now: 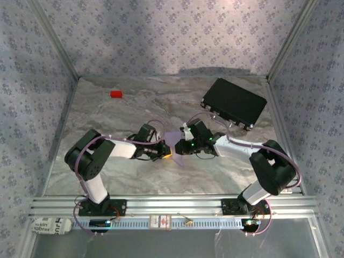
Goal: Fold a paper plane with a square sheet of paper (pick it up from the middle)
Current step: Third fold the triangle at the center of the table.
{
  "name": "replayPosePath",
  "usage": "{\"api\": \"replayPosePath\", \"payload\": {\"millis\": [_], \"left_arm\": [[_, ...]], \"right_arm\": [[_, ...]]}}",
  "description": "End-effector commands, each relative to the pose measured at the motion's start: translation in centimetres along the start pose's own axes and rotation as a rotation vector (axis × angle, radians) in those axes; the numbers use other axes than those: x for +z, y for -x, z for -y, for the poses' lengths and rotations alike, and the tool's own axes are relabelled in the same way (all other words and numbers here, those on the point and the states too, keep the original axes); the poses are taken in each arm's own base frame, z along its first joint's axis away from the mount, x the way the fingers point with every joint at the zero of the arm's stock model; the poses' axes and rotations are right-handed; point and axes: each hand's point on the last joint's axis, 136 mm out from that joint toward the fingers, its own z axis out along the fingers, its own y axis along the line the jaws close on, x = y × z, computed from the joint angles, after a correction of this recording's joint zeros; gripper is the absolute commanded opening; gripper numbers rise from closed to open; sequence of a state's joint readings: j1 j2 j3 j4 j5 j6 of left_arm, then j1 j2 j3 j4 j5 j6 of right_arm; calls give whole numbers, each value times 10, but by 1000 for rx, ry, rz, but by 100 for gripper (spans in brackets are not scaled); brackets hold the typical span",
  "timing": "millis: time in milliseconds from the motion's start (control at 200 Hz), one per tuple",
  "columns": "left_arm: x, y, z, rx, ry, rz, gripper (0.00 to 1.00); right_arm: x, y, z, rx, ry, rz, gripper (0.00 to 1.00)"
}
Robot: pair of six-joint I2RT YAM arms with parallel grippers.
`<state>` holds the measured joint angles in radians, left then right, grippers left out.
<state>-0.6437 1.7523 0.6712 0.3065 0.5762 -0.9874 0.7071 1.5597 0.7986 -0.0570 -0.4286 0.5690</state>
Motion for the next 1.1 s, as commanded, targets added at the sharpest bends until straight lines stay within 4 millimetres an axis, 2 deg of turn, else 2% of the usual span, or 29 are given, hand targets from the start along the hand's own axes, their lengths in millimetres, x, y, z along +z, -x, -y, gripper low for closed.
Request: {"api": "replayPosePath", "payload": {"millis": [0,185,555,765,1094], "left_arm": [[4,-9,-24,-29,87,-28,0],[4,-9,-23,-29,85,-26,0],[4,-10,-23,-29,87,-29,0],[4,-9,-23,-28,91,-28,0],[4,-9,-27,-30,103,-31,0]], "right_arm": [[15,-14,-10,3,20,-76,7],[29,-23,-7,-17,-29,-119,4],[38,-31,5,-18,-90,-155,4],[37,-39,15,-18,-133,-170,4],[31,-43,19,-12,-136,-167,4]]}}
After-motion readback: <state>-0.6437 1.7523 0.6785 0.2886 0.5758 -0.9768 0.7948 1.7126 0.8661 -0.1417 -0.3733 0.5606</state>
